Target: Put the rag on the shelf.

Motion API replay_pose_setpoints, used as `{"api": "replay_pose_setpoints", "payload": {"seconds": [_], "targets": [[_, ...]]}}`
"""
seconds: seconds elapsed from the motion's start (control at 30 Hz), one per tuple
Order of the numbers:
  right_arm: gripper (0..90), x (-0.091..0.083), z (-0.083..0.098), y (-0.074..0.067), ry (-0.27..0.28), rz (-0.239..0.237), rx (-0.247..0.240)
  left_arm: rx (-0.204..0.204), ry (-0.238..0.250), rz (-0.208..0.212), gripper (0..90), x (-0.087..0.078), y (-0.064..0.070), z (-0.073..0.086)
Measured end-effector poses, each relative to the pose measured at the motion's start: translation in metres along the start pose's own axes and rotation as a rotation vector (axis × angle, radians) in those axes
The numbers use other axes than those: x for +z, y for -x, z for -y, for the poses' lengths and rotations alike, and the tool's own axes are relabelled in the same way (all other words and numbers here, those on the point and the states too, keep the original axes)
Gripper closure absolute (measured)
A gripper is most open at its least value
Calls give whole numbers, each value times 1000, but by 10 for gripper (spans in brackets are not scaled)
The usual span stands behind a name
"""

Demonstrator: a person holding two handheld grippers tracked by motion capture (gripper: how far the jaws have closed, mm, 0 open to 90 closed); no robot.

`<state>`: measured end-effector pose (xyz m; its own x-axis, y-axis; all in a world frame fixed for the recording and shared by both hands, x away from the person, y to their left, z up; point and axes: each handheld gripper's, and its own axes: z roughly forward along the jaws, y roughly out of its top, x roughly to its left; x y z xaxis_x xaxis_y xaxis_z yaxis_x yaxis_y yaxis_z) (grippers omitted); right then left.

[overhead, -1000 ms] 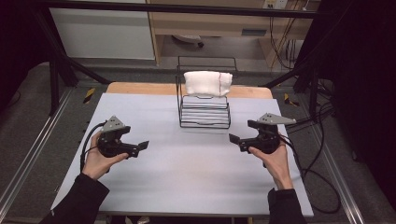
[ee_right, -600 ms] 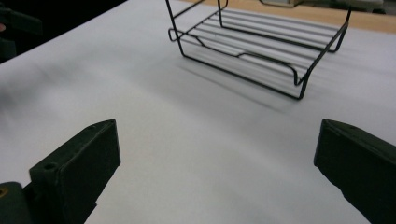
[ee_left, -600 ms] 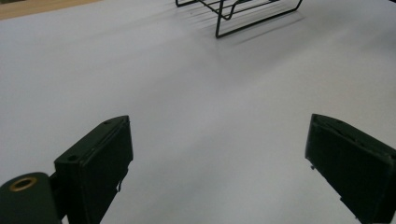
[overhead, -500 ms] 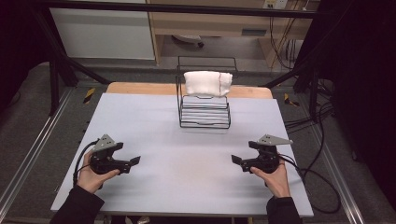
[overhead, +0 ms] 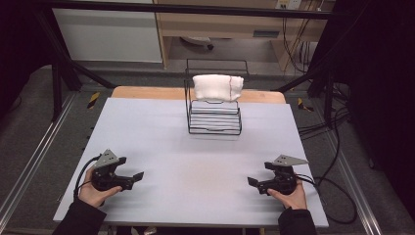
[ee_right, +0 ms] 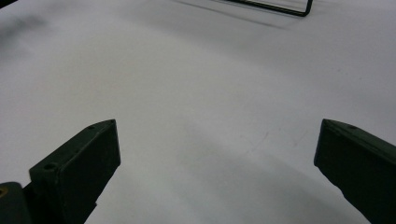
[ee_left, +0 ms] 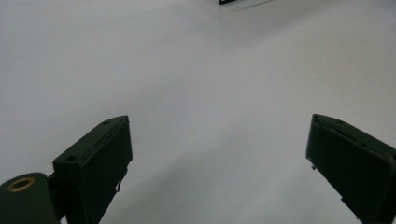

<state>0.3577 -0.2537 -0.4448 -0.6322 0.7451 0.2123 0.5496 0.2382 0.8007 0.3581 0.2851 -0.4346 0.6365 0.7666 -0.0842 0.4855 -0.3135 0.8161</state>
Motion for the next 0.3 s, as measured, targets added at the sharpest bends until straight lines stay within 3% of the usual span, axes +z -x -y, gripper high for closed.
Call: {"api": "replay_pose_setpoints", "payload": {"seconds": [0.3], "targets": [[8,0,0,0,-1,3,-4,8,-20,1,69,2,2,6]]}}
